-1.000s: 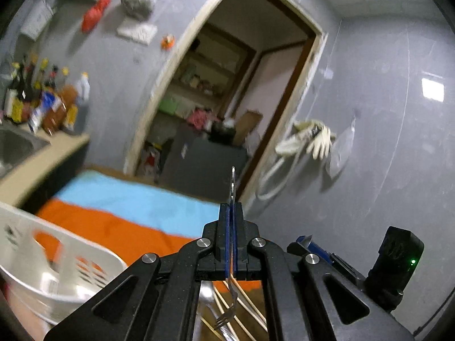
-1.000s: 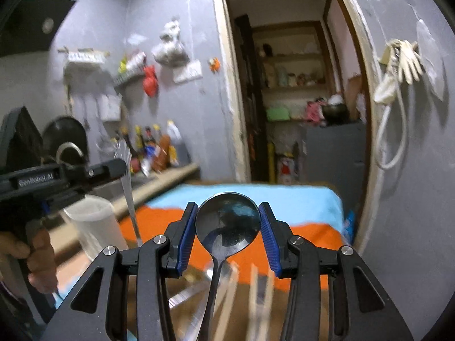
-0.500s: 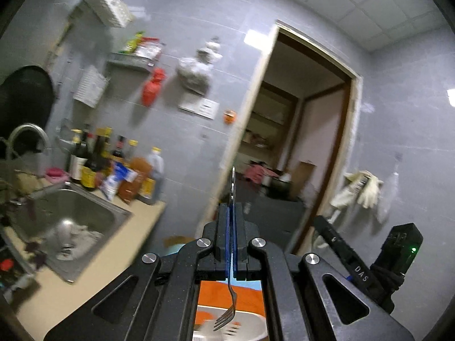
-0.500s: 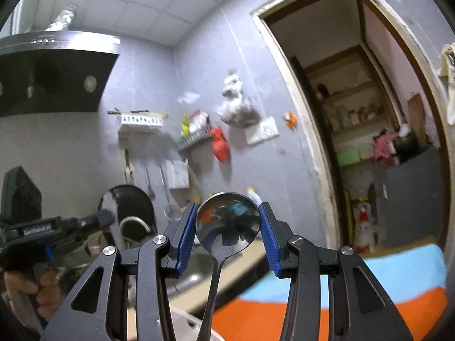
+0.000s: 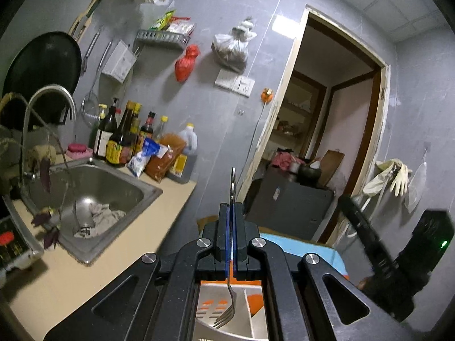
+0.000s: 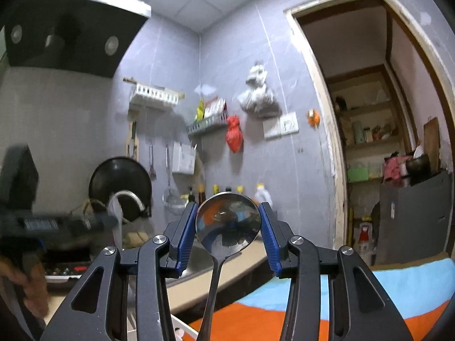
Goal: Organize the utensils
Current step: 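Lift the fork and spoon and lower both into the white caddy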
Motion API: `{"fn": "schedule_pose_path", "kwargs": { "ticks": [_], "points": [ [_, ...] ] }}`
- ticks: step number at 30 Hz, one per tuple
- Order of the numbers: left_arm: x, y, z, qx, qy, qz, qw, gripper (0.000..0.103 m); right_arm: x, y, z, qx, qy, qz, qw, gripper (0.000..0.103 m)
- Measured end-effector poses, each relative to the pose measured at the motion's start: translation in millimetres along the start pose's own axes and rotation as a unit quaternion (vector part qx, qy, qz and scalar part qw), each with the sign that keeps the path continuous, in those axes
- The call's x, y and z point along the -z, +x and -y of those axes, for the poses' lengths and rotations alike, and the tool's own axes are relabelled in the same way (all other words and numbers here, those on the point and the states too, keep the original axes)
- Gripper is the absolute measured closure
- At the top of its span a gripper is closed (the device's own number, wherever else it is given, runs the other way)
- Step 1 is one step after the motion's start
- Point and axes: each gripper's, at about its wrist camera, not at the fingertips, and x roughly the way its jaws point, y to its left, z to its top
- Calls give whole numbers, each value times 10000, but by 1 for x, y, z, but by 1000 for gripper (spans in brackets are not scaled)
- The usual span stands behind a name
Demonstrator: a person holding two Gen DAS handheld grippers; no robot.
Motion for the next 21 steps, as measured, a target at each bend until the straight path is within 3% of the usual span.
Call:
{"fn": "schedule_pose_path", "kwargs": {
  "ticks": [5, 11, 21],
  "points": [
    [17, 5, 2, 17, -10, -158, 9999, 103, 14, 0, -5, -9, -323, -295, 9990, 62],
    [27, 6, 5, 41, 30, -325, 9995, 103, 31, 2, -5, -29, -296, -545, 9981, 62],
    [32, 0, 2, 518, -281, -694, 9958, 97, 38, -9, -5, -207, -194, -978, 9948, 61]
  ]
}}
